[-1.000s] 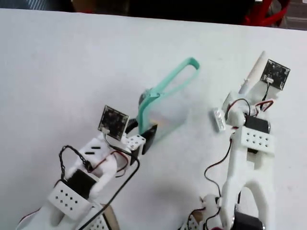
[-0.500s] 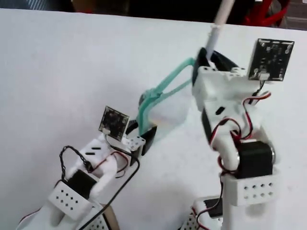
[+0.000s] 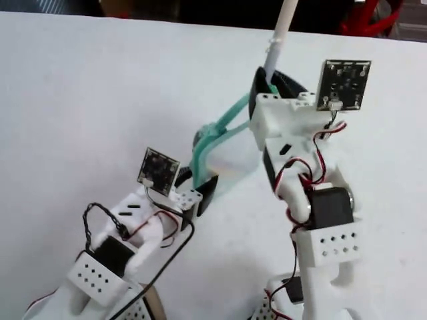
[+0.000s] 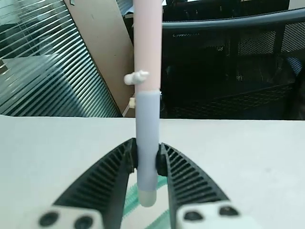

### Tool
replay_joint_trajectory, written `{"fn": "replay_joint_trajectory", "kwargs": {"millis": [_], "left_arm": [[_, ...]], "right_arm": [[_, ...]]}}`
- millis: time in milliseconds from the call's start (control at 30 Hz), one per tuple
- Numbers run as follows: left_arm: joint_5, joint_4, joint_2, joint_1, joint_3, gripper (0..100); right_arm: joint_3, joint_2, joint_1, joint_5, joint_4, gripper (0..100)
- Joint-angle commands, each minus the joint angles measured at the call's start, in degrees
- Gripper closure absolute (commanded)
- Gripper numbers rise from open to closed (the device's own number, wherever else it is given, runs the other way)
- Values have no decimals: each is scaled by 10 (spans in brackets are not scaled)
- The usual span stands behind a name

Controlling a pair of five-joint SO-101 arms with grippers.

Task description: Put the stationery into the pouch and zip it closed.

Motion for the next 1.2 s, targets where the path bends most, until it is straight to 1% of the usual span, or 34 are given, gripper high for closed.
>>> {"fn": "replay_joint_trajectory", "kwargs": {"millis": [0,200,367,467,633,1033,1167], "left_arm": [[2,-14,-4,5,-8,823],[2,-14,-4,0,-8,823],[-2,-14,-4,0,-8,823],[-28,-14,-4,0,-7,823],[-31,-14,-4,1,-6,823],[-32,-14,-4,0,-7,823],[-33,-18,-4,0,-7,823]], "right_arm": [[10,-12,-16,1,-22,981],[9,-12,-50,1,12,981],[8,-15,-58,1,36,981],[11,-44,-58,1,52,981],[11,-96,-58,1,87,977],[10,-49,-58,1,87,977],[7,-50,-80,1,87,961]]}}
